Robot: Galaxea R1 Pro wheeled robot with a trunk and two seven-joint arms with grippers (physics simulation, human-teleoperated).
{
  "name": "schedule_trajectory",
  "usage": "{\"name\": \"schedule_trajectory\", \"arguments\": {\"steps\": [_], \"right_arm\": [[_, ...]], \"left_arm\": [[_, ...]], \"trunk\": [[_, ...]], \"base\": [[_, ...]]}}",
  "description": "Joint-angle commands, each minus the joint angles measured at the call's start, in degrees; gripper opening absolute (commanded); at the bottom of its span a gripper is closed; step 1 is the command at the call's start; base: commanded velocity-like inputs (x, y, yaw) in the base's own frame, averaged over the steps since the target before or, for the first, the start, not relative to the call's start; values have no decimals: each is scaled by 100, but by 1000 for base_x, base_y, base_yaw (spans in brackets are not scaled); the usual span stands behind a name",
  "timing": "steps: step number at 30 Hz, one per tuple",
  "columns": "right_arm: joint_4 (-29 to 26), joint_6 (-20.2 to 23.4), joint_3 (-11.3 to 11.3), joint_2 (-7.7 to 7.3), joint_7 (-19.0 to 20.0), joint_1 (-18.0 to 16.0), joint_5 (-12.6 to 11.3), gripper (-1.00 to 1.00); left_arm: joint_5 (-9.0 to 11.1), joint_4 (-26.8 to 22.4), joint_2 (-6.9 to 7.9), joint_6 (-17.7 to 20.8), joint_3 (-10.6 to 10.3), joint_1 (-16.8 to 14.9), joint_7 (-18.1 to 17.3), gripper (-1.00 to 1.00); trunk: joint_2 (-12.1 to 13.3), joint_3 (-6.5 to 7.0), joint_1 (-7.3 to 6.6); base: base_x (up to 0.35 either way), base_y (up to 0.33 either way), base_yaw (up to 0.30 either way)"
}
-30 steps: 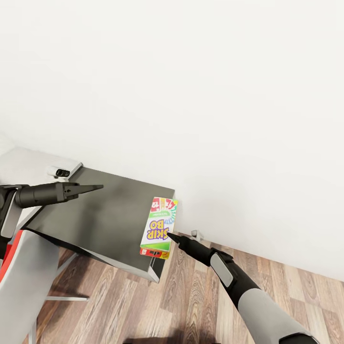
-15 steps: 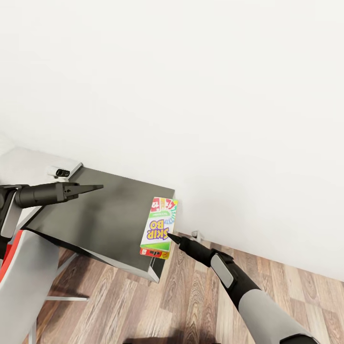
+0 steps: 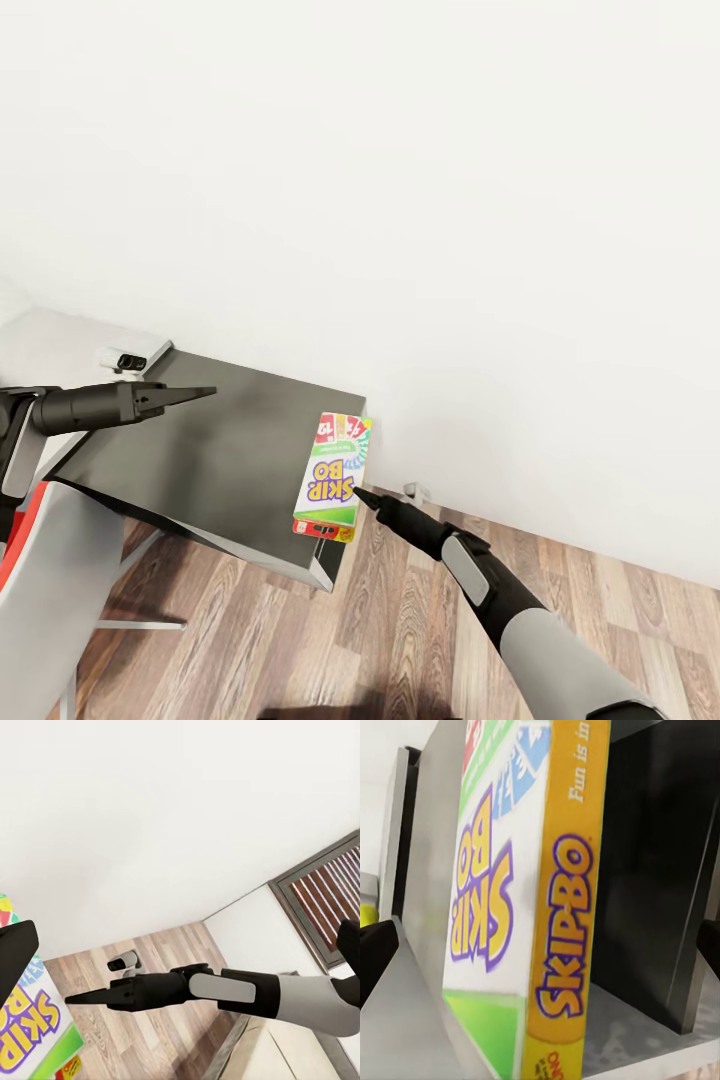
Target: Put all the toys in the child's room - the three board games (two on the bed and one on the table), the two jigsaw puzzles on the table, and the tennis ball on the table - inside the toy box on the table in the child's room.
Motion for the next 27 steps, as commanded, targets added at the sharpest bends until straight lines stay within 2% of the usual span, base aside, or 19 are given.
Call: {"name": "schedule_trajectory", "arguments": {"steps": [1, 27], "right_arm": [[0, 43, 8, 0, 0, -3, -60, 100], [4, 37, 11, 4, -1, -2, -60, 100]], "left_arm": [[5, -1, 3, 60, -2, -3, -16, 100], [5, -1, 2, 60, -2, -3, -7, 100]], "trunk": [[-10, -8, 3], [-10, -8, 3]], "base": [[0, 0, 0], [32, 26, 0]]}}
